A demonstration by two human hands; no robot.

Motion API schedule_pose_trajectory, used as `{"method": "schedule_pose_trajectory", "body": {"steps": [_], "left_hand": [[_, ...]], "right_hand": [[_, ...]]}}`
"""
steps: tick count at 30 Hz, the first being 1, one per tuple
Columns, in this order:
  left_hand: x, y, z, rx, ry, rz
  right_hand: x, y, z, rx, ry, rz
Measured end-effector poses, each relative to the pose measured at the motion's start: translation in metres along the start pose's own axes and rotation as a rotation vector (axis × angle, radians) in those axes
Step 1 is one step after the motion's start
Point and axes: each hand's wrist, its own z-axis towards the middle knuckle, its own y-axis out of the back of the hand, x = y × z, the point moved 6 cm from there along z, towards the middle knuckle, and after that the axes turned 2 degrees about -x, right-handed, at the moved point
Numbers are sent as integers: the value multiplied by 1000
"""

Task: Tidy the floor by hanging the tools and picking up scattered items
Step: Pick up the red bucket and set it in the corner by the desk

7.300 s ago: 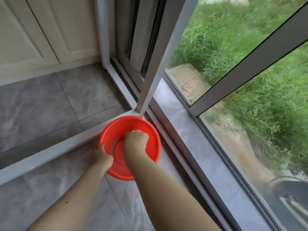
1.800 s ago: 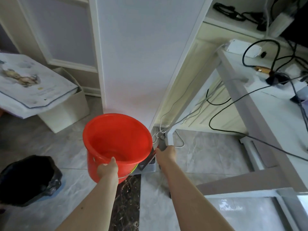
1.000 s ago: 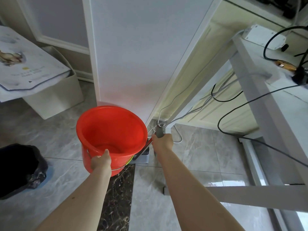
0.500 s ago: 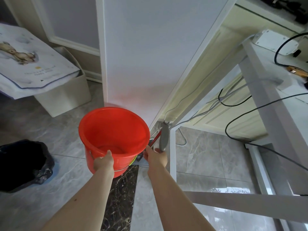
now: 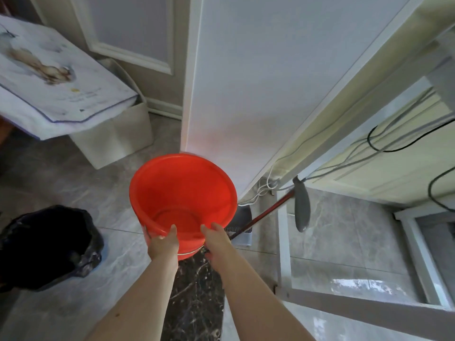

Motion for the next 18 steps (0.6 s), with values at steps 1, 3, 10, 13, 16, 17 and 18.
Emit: {"method": "schedule_pose_trajectory", "body": {"steps": [1,3,10,13,16,17,18], "left_hand": [[5,0,9,22,11,-17],[14,0,31,53,28,-37],[44,-20,76,111,67,-67],[53,-28,88,114,48,-53],[64,-37,102,164,48,-25],[69,-40,106,186,50,-20],[73,-43,109,203,53,-16]], "right_hand": [[-5,-6,7,2,-6,12],[-14,-17,21,-4,-24,45],[-34,-33,65,6,-63,129],[-42,-32,78,34,-74,147],[-54,-35,91,62,-98,107],[-60,-35,96,66,-107,100],[-65,-36,100,72,-117,101]]}}
